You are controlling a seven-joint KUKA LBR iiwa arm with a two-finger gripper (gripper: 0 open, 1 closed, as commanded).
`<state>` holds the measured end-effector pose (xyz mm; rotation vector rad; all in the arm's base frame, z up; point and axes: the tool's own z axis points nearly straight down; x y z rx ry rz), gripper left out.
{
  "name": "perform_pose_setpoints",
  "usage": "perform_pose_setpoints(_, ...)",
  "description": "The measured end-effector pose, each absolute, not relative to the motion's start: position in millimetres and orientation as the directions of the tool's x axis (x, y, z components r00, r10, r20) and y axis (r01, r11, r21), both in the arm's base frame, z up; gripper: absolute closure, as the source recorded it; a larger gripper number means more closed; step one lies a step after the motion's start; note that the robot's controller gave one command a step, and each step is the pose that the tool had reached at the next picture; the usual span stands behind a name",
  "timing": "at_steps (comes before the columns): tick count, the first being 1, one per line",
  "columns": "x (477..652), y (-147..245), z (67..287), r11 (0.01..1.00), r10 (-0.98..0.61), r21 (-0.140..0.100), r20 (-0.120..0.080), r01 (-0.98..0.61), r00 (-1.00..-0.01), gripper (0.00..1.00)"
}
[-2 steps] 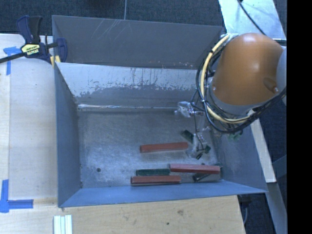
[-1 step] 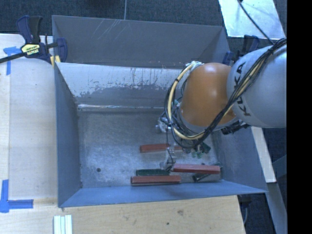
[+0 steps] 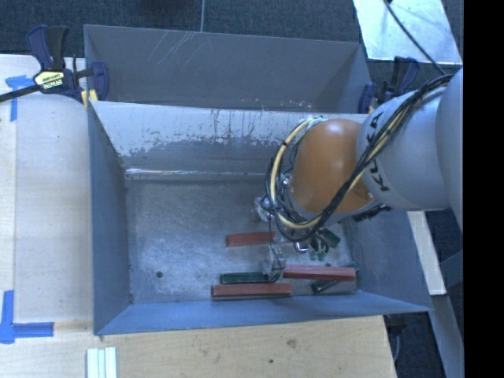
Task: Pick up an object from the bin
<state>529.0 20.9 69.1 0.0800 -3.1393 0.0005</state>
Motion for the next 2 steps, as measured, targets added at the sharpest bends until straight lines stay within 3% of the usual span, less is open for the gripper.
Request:
perform_pose_setpoints(1, 530.6, 22.1, 71.4, 0.999, -0.051, 0.001, -0.004, -0.051, -0.999, 1.00)
perform_pose_setpoints(2, 536.8, 22.6, 206.3, 0.991, -0.133, 0.000, -0.004, -0.133, -0.991, 1.00)
